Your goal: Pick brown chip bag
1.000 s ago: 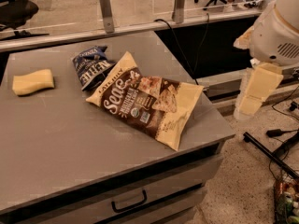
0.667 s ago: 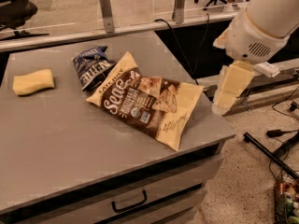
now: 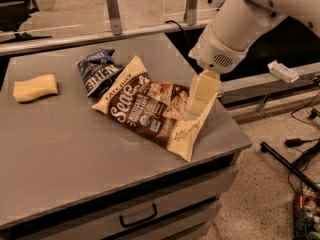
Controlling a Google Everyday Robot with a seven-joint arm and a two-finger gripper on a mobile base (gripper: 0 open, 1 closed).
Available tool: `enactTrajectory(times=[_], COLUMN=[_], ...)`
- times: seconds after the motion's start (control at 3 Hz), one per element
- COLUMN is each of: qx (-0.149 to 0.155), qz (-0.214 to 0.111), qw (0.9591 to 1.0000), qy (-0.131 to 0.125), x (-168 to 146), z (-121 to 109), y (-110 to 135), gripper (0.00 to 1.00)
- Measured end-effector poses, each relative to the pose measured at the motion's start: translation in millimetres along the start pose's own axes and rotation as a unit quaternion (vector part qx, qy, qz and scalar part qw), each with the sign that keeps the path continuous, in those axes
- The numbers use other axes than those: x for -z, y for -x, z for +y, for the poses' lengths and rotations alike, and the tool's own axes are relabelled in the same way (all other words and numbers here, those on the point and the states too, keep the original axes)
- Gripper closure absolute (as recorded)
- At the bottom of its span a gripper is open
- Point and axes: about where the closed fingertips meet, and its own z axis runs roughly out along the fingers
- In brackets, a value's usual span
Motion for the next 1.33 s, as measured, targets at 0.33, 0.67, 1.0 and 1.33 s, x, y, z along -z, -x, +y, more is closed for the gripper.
enactTrajectory(times=[0.33, 0.67, 1.0, 1.33], qx=[0.000, -0.004, -0.009, -0.011], qz=[-0.030, -0.043, -0.050, -0.052], qw=[0.9985, 0.9941, 0.9894, 0.9887], qy=[0.047, 0.099, 0.136, 0.140], x=[-33, -61, -80, -80], z=[5, 18, 27, 27], y=[26, 42, 50, 51], gripper=[0.15, 0.38, 0.62, 0.85])
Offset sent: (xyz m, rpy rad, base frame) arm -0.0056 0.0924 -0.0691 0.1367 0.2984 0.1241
